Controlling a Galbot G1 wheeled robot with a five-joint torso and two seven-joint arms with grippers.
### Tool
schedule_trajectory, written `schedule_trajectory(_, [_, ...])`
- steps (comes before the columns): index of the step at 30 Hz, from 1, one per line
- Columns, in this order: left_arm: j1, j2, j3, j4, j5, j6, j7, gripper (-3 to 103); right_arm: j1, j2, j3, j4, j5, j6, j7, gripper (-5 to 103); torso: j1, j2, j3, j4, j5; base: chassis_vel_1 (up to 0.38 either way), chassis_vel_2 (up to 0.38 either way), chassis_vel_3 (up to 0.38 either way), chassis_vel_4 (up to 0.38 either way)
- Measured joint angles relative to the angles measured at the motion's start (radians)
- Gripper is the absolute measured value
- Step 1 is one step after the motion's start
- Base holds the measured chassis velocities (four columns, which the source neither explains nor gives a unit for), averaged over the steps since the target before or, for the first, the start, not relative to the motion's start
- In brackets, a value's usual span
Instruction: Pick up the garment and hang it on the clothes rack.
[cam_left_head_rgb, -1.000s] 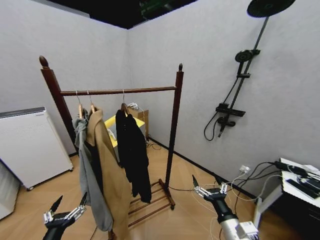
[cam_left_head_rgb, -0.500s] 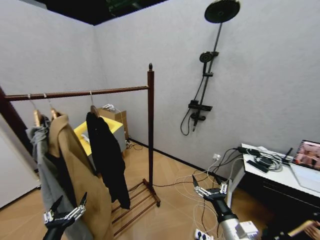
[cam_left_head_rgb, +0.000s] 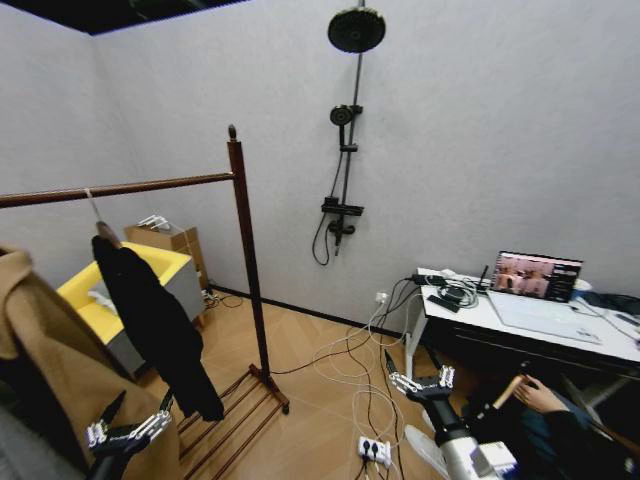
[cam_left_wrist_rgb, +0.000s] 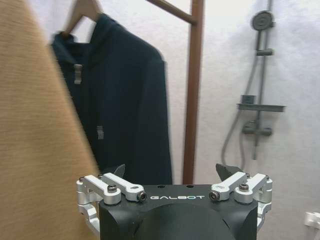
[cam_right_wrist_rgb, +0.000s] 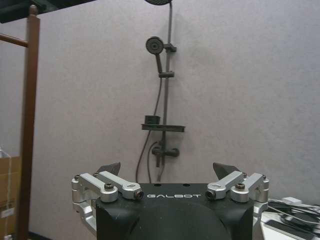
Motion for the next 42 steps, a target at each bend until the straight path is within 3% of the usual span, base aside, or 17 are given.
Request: schedule_trajectory(42, [0.000, 0.000, 0.000, 0.000, 0.000, 0.000, 0.000, 100, 0.000, 0.000, 0.000, 0.000, 0.000, 0.000, 0.000, 100, 0.000, 0.000, 0.000, 0.0001, -0.0002, -0.055, -0.055, 0.025, 0.018])
